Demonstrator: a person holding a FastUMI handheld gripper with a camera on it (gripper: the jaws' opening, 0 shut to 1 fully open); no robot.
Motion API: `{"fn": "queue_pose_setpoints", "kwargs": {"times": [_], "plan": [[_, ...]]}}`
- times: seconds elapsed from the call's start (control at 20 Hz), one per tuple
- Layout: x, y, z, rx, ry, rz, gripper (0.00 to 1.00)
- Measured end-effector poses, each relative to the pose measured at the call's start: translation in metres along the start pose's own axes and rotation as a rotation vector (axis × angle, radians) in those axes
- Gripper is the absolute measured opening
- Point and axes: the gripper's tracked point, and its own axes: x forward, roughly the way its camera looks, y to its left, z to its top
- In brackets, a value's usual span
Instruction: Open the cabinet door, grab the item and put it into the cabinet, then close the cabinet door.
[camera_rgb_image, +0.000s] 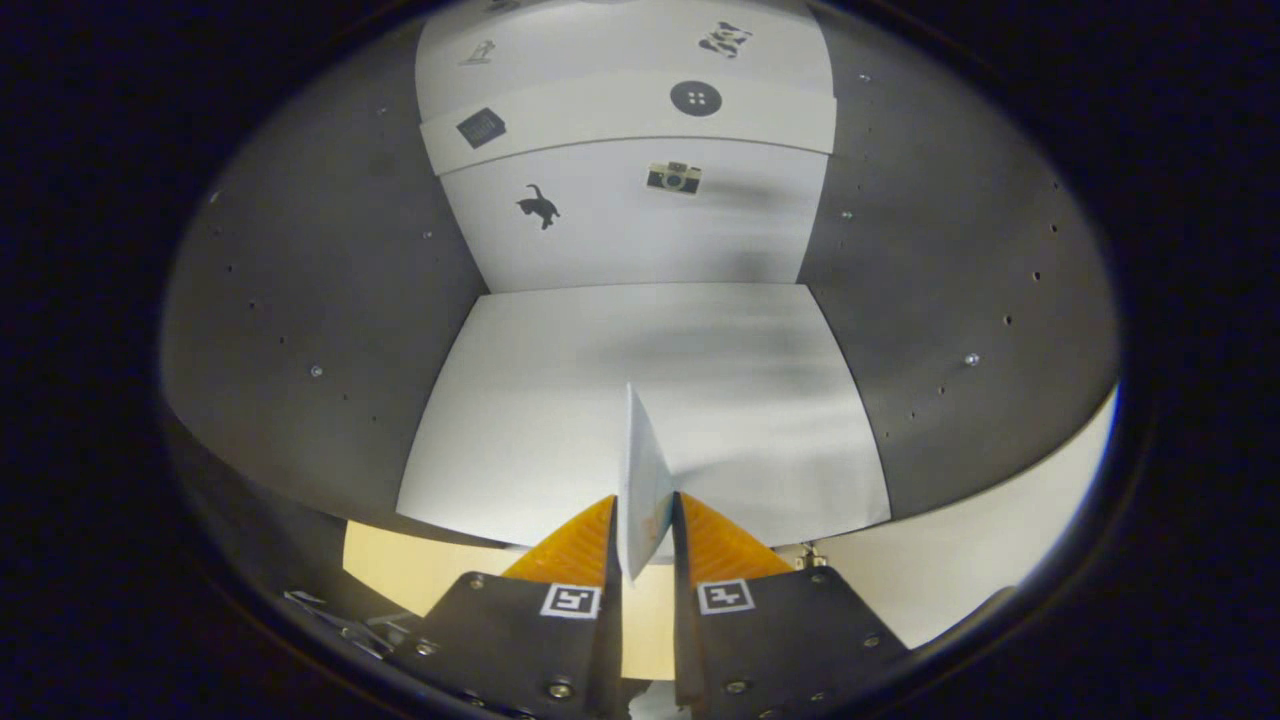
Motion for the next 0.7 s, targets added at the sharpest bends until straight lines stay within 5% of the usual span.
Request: {"fn": "queue_pose_setpoints", "kwargs": {"times": [0.35, 0.7], "plan": [[0.004, 0.008, 0.005, -0.002, 0.006, 0.018, 0.21], [0.002, 0.022, 0.01, -0.006, -0.051, 0.035, 0.37]]}}
